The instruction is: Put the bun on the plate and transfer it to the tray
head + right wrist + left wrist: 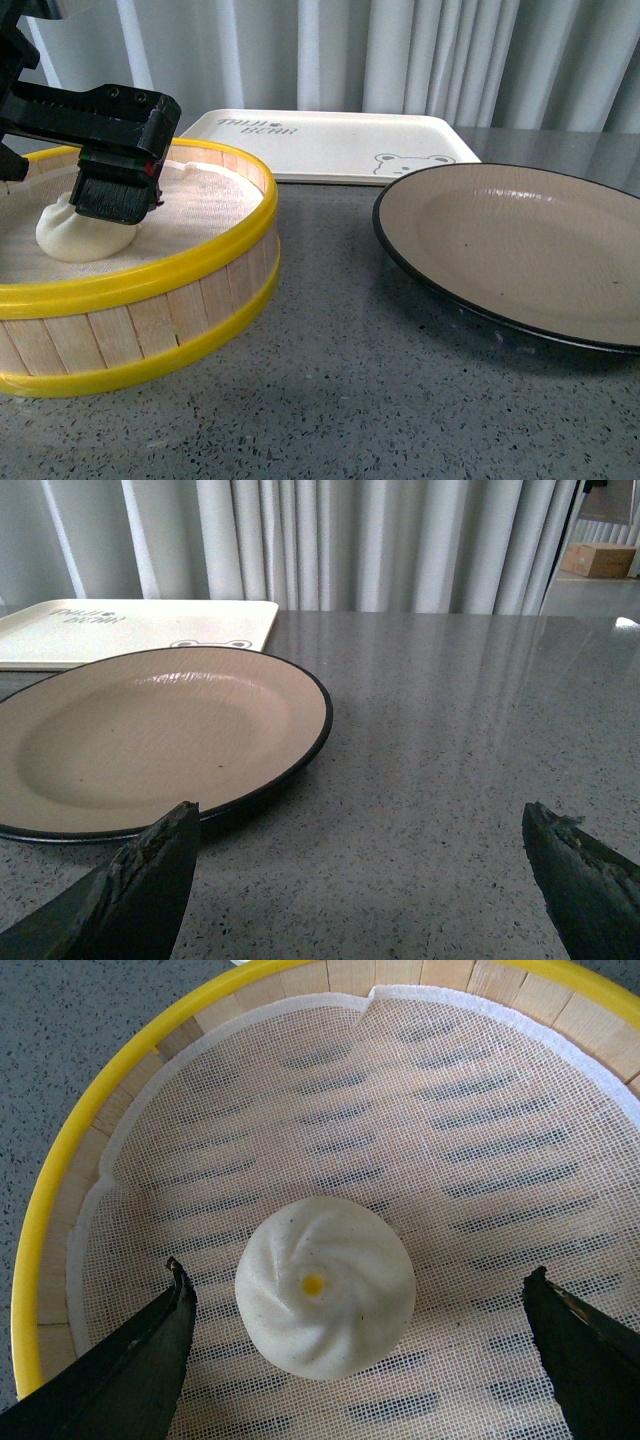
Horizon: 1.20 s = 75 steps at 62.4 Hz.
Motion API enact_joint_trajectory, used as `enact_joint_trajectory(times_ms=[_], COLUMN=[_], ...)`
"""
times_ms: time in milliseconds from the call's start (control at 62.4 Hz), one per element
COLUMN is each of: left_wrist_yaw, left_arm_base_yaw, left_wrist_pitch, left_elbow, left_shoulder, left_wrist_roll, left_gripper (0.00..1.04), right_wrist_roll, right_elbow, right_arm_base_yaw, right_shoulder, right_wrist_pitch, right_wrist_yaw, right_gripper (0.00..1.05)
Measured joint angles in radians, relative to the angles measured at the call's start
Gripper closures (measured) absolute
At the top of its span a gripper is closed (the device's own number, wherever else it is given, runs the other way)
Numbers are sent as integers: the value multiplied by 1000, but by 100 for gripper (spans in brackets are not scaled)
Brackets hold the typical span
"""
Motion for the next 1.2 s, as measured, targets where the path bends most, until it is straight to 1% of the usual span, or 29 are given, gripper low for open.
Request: enact_joint_trajectory(times_ms=[321, 417, 497, 658, 690, 706, 738, 834, 914, 930, 1203], left_wrist_yaw=[-7, -8, -8, -14, -16, -16, -16, -16, -15, -16, -17], left_arm_base_yaw=[0, 0, 0, -3, -4, -5, -6, -10, -13, -14, -13], left_wrist_pitch=[-16, -16, -16, -16, -16, -16, -16, -16, -16, -16, -42], left_elbow=[-3, -3, -3, -3, -3, -3, -2, 2, 8, 10, 72], left_shoulder=[16, 16, 16, 17, 17, 17, 17, 18, 18, 18, 18], left_wrist_roll=[-2, -4, -4, -4, -4, -4, -4, -4, -4, -4, 10], left_gripper=[7, 23, 34, 61, 64, 68, 71, 87, 97, 101, 101], right_wrist_roll=[0, 0, 0, 0, 0, 0, 0, 0, 0, 0, 0], right_elbow=[0, 0, 0, 0, 0, 0, 0, 0, 0, 0, 0], right_arm_base_yaw=[0, 0, 0, 0, 0, 0, 0, 0, 0, 0, 0], right_shoulder=[0, 0, 0, 0, 0, 0, 0, 0, 0, 0, 0], right_wrist_pitch=[0, 0, 0, 0, 0, 0, 0, 0, 0, 0, 0], right_wrist_yaw=[0, 0, 0, 0, 0, 0, 0, 0, 0, 0, 0], right_gripper=[9, 9, 9, 9, 9, 9, 9, 9, 9, 9, 9])
